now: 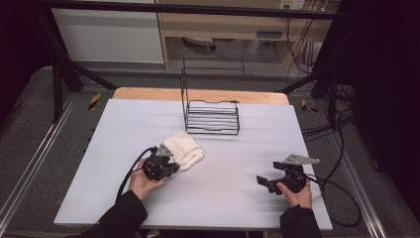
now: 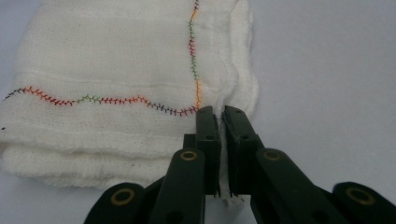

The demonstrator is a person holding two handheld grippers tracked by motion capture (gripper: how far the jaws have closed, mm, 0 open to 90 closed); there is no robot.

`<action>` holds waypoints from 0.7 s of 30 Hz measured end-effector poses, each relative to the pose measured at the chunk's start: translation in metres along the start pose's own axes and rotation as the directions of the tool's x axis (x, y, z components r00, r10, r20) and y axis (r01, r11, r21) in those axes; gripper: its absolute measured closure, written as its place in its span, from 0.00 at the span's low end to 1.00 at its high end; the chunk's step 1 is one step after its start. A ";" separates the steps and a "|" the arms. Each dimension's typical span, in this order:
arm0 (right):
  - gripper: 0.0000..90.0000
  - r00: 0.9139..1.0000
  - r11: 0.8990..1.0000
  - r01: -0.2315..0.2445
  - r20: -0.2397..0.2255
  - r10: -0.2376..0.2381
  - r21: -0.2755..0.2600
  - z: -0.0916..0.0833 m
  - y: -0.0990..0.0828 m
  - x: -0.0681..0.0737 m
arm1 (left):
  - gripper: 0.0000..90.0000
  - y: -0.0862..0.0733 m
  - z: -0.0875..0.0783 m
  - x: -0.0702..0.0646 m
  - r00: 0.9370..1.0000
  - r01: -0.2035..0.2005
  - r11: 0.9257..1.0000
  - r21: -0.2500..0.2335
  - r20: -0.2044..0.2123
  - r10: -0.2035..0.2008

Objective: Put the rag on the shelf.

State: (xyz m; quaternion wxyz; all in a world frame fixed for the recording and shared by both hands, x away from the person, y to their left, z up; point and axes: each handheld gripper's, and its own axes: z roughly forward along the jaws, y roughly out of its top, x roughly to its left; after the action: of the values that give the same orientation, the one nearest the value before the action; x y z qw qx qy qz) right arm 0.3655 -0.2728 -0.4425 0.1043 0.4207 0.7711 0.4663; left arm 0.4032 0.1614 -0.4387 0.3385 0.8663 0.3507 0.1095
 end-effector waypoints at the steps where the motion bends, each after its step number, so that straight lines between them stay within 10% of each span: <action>1: 0.01 1.000 1.000 0.001 0.000 -0.001 0.000 0.000 0.000 0.000 | 0.94 0.000 0.000 -0.001 1.000 -0.007 1.000 0.000 -0.009 0.007; 5: 0.01 1.000 1.000 -0.001 0.000 0.001 0.002 0.000 0.000 0.000 | 0.90 0.001 -0.002 0.002 1.000 0.002 1.000 -0.003 -0.005 -0.002; 10: 0.02 1.000 1.000 -0.005 -0.004 0.005 -0.009 0.001 0.001 0.001 | 0.54 0.006 -0.022 0.024 0.999 0.025 0.997 -0.069 -0.038 -0.028; 21: 0.02 1.000 1.000 -0.005 -0.006 0.005 -0.012 0.011 0.006 0.009 | 0.54 -0.001 -0.020 0.084 0.978 0.168 0.984 -0.064 -0.116 -0.175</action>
State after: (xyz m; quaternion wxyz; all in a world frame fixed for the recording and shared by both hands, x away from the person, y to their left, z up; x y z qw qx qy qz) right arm 0.3693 -0.2574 -0.4414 0.1034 0.4206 0.7677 0.4723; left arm 0.4554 0.2299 -0.4286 0.3481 0.8150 0.4410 0.1415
